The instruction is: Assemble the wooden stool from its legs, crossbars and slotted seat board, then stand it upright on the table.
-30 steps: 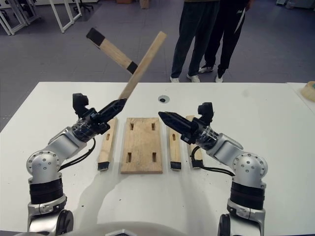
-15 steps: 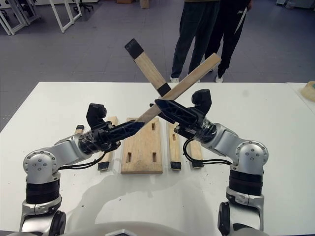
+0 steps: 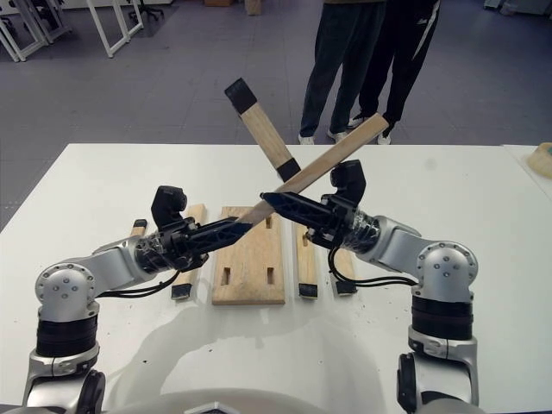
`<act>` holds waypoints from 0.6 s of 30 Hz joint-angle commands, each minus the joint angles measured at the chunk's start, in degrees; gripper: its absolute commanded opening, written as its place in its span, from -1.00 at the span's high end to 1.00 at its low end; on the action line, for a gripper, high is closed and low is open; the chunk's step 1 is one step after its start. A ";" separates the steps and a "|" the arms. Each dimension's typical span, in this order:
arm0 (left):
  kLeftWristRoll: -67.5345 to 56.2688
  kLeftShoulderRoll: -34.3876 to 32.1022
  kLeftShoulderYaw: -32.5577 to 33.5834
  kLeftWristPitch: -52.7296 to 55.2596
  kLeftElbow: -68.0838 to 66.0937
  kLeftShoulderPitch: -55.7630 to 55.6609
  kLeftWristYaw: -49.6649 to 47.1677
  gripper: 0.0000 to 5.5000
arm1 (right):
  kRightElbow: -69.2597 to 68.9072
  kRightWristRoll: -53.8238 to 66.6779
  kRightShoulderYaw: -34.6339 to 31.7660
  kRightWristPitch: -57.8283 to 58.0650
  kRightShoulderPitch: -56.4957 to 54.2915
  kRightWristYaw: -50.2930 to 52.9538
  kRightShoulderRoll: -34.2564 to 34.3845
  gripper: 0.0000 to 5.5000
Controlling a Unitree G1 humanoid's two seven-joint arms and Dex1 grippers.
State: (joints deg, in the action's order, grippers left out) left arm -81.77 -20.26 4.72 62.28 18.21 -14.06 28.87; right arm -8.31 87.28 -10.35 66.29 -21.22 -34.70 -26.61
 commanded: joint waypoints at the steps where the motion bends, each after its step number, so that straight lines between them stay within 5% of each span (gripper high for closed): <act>1: 0.67 -0.85 0.02 -0.57 -0.43 -0.91 0.35 0.25 | -0.42 -1.95 0.34 -0.15 -0.12 -2.51 -1.14 0.25; 6: 0.64 -1.27 0.62 -1.02 -0.16 -0.55 1.43 0.25 | -0.27 -3.90 0.58 -0.63 0.25 -4.04 -1.46 0.25; 13: 2.15 -2.47 1.38 -2.68 -0.70 -0.62 5.21 -0.26 | 0.80 -5.80 0.63 -0.87 0.07 -5.23 -1.46 0.25; 18: 2.35 -5.41 8.94 -7.04 -3.78 -4.25 5.09 -0.29 | 1.57 -11.07 1.47 -1.50 2.16 -8.91 -3.42 0.25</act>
State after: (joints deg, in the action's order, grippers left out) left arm -80.47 -23.95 10.88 57.43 15.74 -15.25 34.55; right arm -6.88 78.31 -9.44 65.41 -20.32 -41.99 -28.55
